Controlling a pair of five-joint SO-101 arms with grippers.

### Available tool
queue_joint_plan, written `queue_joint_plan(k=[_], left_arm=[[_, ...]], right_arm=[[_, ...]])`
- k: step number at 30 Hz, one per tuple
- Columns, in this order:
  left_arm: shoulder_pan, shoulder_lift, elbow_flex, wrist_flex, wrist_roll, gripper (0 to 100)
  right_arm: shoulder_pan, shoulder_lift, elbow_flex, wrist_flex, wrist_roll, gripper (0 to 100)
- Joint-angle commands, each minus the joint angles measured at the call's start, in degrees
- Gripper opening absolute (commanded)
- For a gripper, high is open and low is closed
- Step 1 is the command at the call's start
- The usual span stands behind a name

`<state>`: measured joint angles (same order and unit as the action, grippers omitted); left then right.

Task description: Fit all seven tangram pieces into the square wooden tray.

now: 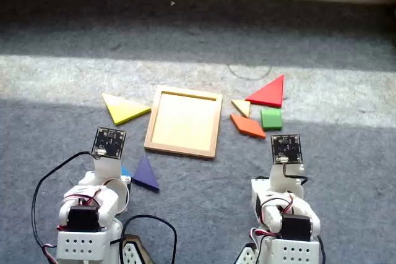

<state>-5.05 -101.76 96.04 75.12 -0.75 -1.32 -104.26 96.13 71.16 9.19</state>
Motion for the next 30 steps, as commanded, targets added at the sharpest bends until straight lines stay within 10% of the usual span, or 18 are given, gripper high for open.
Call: queue_joint_plan(k=[1,30], left_arm=[[0.75,-2.33,1.1,0.35,-0.18,1],[0.75,-2.33,1.1,0.35,-0.18,1]], right_arm=[[0.57,-0.84,8.13,0.48,0.44,0.5],[-0.31,-0.84,8.04,0.57,0.53,0.5]])
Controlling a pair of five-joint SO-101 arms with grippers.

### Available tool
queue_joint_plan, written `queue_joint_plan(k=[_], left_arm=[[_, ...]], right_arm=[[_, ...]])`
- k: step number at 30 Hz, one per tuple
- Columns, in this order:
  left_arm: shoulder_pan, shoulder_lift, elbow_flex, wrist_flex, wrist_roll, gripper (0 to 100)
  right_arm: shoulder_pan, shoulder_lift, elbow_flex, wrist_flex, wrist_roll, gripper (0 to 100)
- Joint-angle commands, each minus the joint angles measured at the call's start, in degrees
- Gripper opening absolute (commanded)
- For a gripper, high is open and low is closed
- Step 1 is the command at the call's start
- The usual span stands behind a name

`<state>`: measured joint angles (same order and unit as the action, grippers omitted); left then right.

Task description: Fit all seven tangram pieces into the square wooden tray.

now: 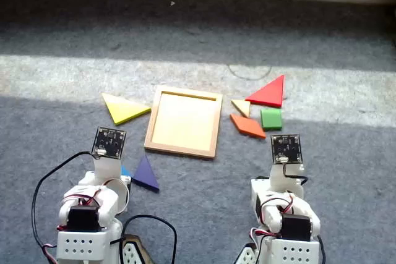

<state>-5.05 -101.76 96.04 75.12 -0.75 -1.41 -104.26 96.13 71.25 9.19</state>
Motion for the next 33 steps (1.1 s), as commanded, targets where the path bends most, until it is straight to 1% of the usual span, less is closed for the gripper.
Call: queue_joint_plan(k=[1,4,8,9,11,12,13,21,26,29,32,33], left_arm=[[0.75,-2.33,1.1,0.35,-0.18,1],[0.75,-2.33,1.1,0.35,-0.18,1],[0.75,-2.33,1.1,0.35,-0.18,1],[0.75,-2.33,1.1,0.35,-0.18,1],[0.75,-2.33,1.1,0.35,-0.18,1],[0.75,-2.33,1.1,0.35,-0.18,1],[0.75,-2.33,1.1,0.35,-0.18,1],[0.75,-2.33,1.1,0.35,-0.18,1],[0.75,-2.33,1.1,0.35,-0.18,1],[0.75,-2.33,1.1,0.35,-0.18,1],[0.75,-2.33,1.1,0.35,-0.18,1],[0.75,-2.33,1.1,0.35,-0.18,1]], right_arm=[[-0.22,-0.92,7.96,0.4,0.53,0.5],[-0.13,-0.92,3.91,0.4,0.53,0.5],[2.24,-0.92,-3.74,0.22,1.32,1.0],[2.95,-0.92,-5.14,-0.04,4.48,1.0],[4.53,-0.92,-7.43,-0.84,13.71,1.0],[4.79,-0.92,-8.4,-0.92,16.62,1.0],[4.88,-0.92,-9.36,-1.01,17.05,1.0],[5.05,-0.48,-20.88,-1.27,13.89,1.0],[4.79,1.54,-27.03,-1.19,13.89,1.0],[4.7,10.68,-32.4,-1.19,13.89,1.0],[4.26,24.75,-40.22,-0.13,13.89,1.1],[2.86,29.58,-43.12,0.84,13.89,1.1]])
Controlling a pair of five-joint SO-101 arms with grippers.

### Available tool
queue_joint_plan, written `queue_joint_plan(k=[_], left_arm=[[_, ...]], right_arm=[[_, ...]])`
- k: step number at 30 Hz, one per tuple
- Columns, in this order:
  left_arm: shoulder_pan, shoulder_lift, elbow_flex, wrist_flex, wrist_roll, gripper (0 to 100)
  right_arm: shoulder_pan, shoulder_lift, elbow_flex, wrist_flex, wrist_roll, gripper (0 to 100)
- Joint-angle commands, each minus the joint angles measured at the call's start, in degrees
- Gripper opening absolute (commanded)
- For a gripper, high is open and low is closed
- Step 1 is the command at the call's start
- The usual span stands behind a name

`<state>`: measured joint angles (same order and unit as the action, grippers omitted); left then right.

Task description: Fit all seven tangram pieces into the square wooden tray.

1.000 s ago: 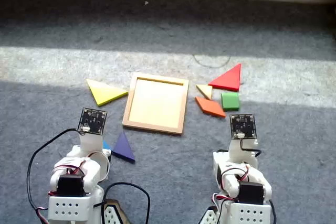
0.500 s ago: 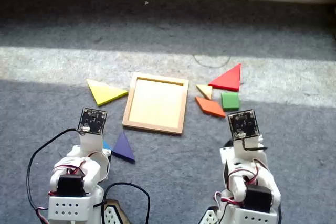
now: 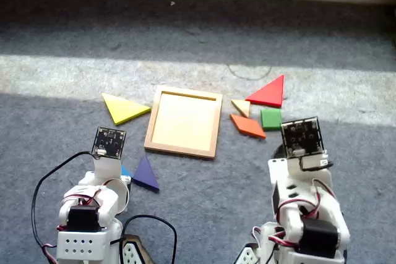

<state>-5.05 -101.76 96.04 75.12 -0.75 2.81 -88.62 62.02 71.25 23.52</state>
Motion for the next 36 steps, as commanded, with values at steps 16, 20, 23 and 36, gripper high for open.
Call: queue_joint_plan(k=[16,20,23,36], left_arm=[[0.75,-2.33,1.1,0.35,-0.18,1],[0.75,-2.33,1.1,0.35,-0.18,1],[0.75,-2.33,1.1,0.35,-0.18,1],[0.75,-2.33,1.1,0.35,-0.18,1]], right_arm=[[-18.86,63.69,-31.69,1.1,-0.09,27.5],[-20.0,74.07,-36.0,-3.38,0.0,27.5],[-20.0,81.71,-39.78,-5.49,2.55,27.5],[-17.63,107.74,-57.89,-6.55,9.14,27.5]])
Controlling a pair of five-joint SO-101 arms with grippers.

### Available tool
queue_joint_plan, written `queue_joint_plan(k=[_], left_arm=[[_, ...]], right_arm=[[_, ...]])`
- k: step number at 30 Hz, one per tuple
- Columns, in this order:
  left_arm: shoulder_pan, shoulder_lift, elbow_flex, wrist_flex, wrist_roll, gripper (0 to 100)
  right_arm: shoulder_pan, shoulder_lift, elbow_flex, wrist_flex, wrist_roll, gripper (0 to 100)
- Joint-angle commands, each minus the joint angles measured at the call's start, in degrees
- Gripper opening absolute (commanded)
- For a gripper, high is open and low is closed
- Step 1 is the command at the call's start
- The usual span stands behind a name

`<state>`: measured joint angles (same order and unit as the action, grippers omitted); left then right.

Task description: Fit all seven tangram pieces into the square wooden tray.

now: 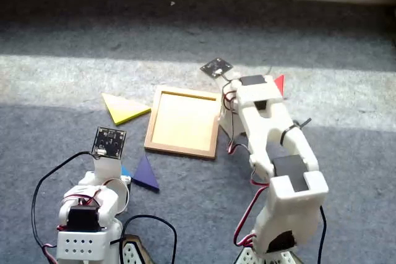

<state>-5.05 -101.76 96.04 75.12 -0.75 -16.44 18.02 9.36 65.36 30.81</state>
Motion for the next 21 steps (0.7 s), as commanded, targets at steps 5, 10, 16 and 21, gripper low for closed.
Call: queue_joint_plan(k=[5,10,16,21], left_arm=[[0.75,-2.33,1.1,0.35,-0.18,1],[0.75,-2.33,1.1,0.35,-0.18,1],[0.75,-2.33,1.1,0.35,-0.18,1],[0.75,-2.33,1.1,0.35,-0.18,1]], right_arm=[[3.91,5.14,-7.25,-0.66,4.92,27.4],[4.18,5.85,-7.08,-0.31,6.77,18.8],[5.49,5.85,-6.99,-0.31,7.03,7.9],[6.9,5.58,-7.43,1.63,6.86,2.8]])
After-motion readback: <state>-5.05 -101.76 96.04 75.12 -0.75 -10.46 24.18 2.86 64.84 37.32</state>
